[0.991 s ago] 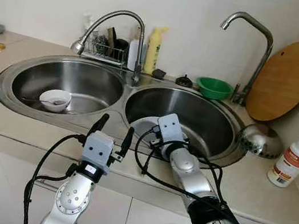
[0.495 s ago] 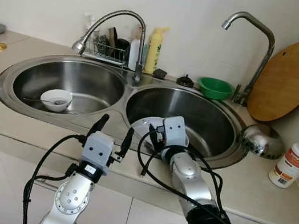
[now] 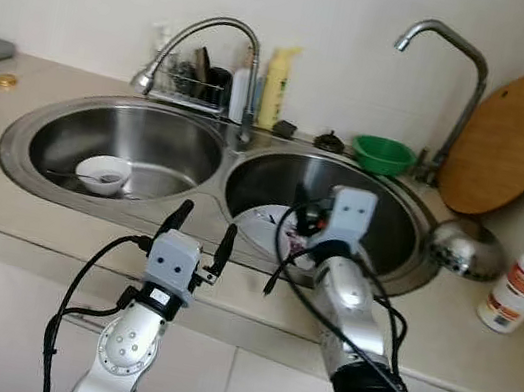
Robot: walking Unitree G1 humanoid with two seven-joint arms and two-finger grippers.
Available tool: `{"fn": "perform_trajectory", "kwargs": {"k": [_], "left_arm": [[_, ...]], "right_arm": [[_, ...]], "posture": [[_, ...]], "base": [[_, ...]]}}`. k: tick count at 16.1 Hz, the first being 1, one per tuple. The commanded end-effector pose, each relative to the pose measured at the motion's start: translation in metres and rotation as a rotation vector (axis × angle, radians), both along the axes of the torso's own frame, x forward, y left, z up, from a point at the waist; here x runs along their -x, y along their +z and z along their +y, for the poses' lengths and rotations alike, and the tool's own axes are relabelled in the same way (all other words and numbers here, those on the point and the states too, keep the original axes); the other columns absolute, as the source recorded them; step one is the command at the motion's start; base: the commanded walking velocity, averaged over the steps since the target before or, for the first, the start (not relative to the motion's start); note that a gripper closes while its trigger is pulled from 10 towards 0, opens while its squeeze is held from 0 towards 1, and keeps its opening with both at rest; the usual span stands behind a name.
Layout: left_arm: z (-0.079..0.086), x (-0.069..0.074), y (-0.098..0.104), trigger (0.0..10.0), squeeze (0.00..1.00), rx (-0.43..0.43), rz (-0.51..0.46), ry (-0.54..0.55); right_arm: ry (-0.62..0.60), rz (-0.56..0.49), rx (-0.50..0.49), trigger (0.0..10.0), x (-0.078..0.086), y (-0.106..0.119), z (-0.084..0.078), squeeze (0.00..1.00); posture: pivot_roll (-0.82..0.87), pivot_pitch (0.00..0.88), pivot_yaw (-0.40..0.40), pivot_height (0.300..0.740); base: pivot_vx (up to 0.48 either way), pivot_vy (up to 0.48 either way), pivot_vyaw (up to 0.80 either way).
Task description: Kitchen organization
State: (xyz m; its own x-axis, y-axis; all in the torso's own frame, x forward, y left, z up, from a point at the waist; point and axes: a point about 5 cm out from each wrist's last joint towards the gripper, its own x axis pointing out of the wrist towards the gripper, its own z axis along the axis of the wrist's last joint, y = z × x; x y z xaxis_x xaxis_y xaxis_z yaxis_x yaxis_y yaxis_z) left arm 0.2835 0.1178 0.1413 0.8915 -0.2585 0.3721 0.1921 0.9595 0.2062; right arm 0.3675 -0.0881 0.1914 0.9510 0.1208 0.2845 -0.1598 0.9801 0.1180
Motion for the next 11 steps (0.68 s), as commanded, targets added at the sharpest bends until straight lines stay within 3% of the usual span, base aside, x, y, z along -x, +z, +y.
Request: {"fn": "perform_trajectory", "kwargs": {"k": [1,11], "left_arm": [[-0.0010,-0.0013,0.0026,10.0,0.00,-0.003,-0.006,-0.011],[0.0002,-0.0009,0.0028,10.0,0.00,-0.004,-0.007,-0.011]], "right_arm": [[-0.009,-0.058,-0.027,10.0,0.0018,0.0100,0.0007,0.00],[-0.022,-0.116,-0.044,10.0,0.0070,0.0140,0.0009,0.00]], "posture": [[0.08,0.000,-0.050,0.740],[0.08,0.000,-0.052,0.740]], "base": [[0.000,0.480,0.00],[0.000,0.480,0.00]]}}
